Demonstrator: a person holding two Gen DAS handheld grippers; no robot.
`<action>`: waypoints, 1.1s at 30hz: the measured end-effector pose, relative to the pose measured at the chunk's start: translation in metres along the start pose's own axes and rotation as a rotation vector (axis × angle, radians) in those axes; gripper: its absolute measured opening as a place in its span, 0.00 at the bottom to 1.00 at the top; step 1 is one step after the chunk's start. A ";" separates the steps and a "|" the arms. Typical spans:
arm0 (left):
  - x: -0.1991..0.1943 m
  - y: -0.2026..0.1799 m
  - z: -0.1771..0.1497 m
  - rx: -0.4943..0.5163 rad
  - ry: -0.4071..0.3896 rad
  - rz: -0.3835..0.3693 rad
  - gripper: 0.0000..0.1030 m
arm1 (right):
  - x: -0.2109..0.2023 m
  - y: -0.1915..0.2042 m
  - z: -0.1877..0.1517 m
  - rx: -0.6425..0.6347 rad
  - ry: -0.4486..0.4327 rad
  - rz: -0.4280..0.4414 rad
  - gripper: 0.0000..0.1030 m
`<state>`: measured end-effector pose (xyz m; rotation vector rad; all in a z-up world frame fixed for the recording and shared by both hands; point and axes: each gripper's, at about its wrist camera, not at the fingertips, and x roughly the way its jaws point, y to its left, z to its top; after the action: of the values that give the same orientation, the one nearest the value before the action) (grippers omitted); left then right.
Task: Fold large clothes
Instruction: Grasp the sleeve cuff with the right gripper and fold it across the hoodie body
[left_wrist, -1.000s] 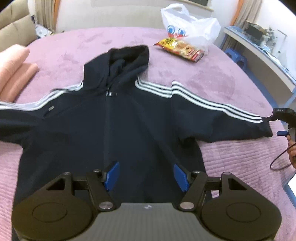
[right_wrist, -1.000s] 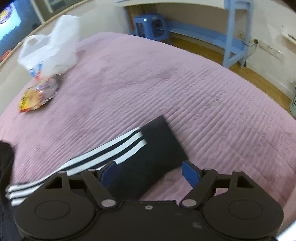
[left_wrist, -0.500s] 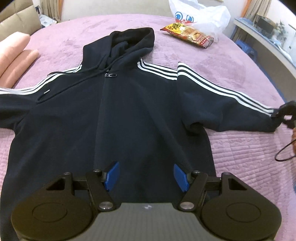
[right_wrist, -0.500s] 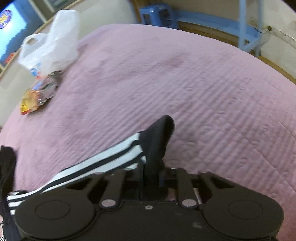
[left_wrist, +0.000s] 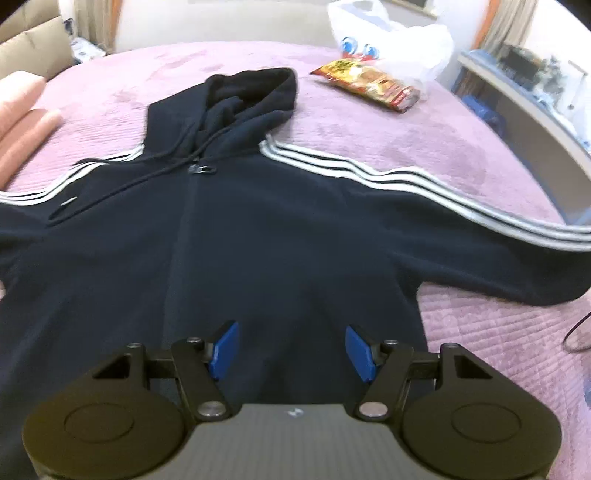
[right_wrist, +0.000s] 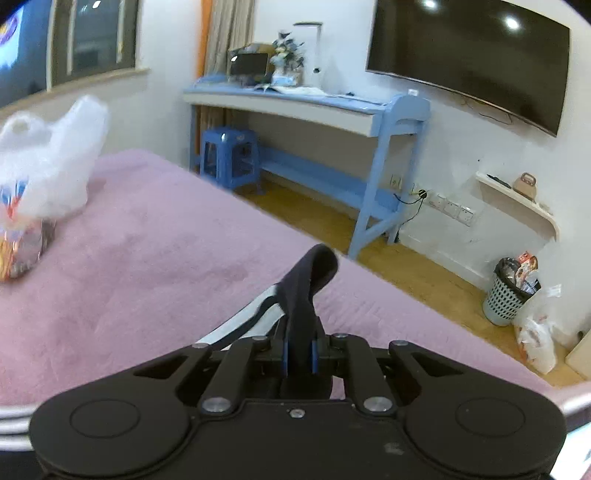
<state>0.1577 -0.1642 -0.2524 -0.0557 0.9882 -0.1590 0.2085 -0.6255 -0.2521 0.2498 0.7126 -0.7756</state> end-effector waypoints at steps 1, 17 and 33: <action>0.010 0.001 0.001 0.017 -0.015 -0.017 0.63 | 0.000 0.006 -0.006 -0.005 0.017 0.024 0.13; 0.007 0.132 0.032 -0.072 -0.067 -0.122 0.49 | -0.201 0.256 -0.099 -0.208 0.143 0.930 0.15; 0.050 0.189 0.036 -0.184 0.004 -0.272 0.50 | -0.169 0.257 -0.207 -0.422 0.297 0.639 0.34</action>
<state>0.2350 0.0140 -0.2961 -0.3587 0.9949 -0.3170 0.2059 -0.2583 -0.3051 0.1917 0.9879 0.0303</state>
